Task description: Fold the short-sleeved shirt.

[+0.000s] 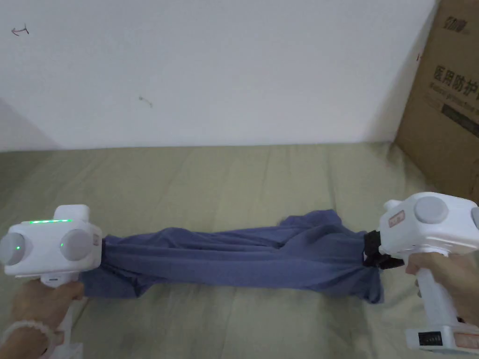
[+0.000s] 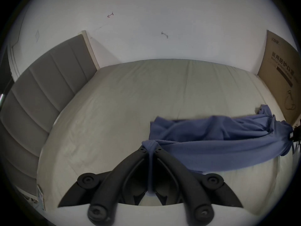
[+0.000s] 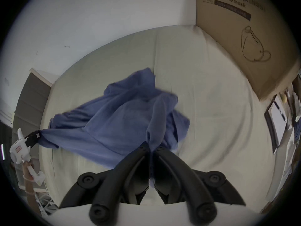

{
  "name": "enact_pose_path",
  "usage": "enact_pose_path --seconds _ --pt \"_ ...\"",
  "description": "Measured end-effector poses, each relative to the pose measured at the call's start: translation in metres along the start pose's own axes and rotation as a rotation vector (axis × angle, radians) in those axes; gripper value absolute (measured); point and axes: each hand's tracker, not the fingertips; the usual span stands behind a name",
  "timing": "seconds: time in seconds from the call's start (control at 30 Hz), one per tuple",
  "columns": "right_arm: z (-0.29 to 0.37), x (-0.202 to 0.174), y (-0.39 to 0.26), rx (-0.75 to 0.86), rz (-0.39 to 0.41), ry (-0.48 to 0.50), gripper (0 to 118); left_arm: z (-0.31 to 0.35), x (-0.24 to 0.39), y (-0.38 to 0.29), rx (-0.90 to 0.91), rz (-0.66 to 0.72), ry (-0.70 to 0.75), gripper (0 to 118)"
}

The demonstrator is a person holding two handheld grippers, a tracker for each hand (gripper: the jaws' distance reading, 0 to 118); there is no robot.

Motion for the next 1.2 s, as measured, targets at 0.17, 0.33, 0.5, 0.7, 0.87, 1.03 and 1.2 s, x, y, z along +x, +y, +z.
enact_pose_path --seconds 0.17,0.33,0.5,0.7,0.87,1.03,1.2 --pt "0.05 0.008 -0.085 0.072 0.014 0.05 2 0.058 -0.024 -0.06 0.092 -0.035 0.014 1" --pt "0.1 0.005 -0.207 0.175 0.079 0.045 2 0.116 -0.053 -0.139 0.108 -0.082 0.03 1" --pt "0.136 0.008 -0.322 0.098 0.12 0.019 2 0.174 -0.073 -0.218 0.084 -0.198 0.05 1" --pt "0.168 0.019 -0.42 0.027 -0.015 0.089 2 0.229 -0.115 -0.294 0.055 -0.052 0.069 1" --pt "0.18 0.025 -0.459 0.004 0.019 0.069 2 0.253 -0.134 -0.347 0.017 -0.031 0.053 1" --pt "0.179 0.026 -0.464 0.033 -0.004 0.072 3 0.262 -0.134 -0.37 0.022 0.001 0.032 2" --pt "0.181 0.018 -0.465 0.037 0.049 -0.001 75 0.266 -0.133 -0.367 -0.003 0.06 0.03 86"
